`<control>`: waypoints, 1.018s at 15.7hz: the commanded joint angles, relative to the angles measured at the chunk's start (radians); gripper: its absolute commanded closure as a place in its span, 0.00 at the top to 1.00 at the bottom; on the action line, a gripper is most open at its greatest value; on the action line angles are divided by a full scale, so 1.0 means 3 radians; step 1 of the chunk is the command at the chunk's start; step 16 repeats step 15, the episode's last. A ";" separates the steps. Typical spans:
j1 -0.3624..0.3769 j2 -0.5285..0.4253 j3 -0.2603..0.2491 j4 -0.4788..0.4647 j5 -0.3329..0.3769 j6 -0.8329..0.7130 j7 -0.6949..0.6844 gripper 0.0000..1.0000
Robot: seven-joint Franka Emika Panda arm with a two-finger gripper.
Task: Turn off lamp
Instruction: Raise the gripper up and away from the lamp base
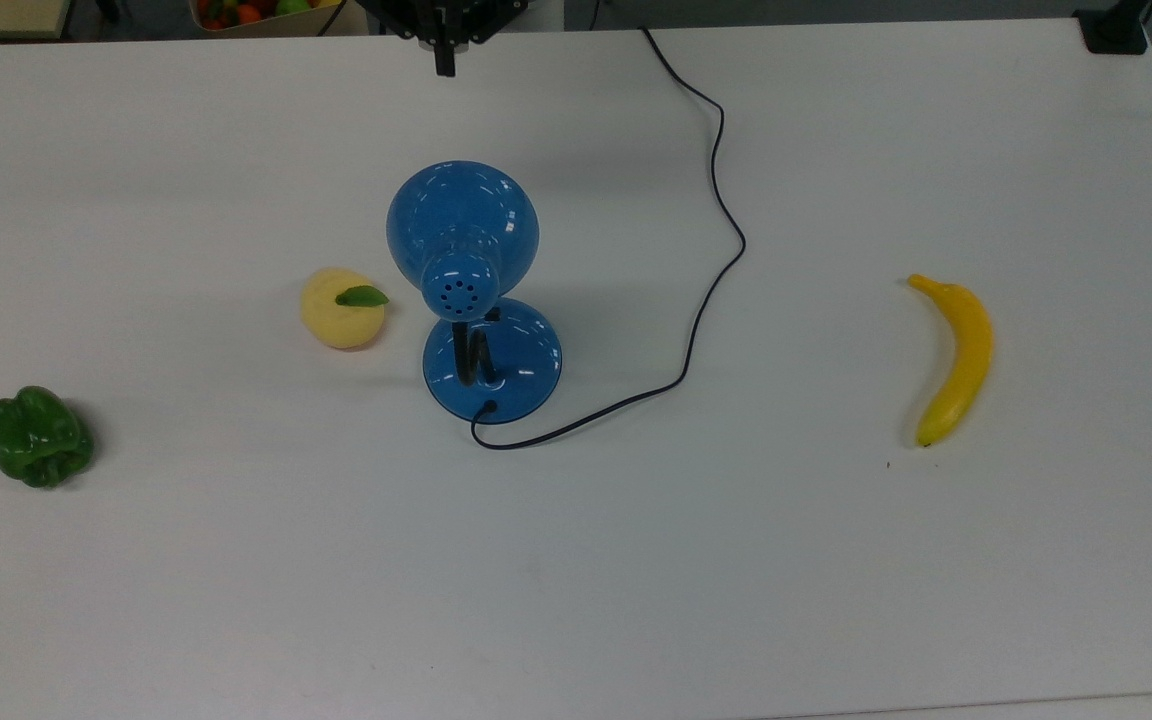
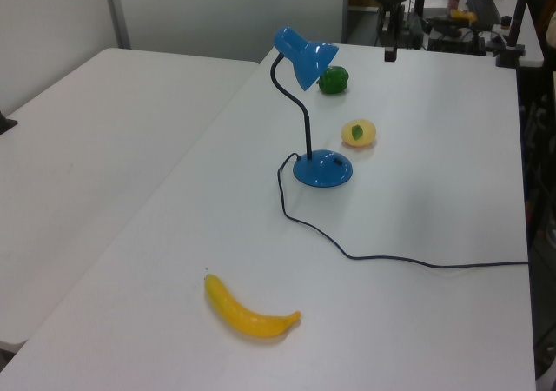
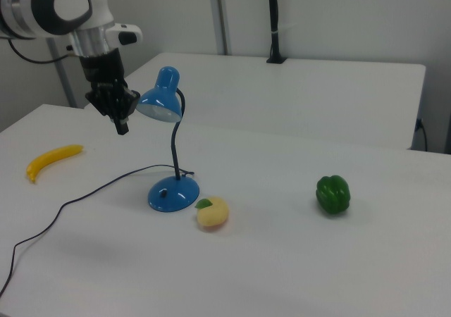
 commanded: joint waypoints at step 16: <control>-0.0033 -0.0240 -0.0072 0.0114 0.0017 -0.0258 -0.0125 1.00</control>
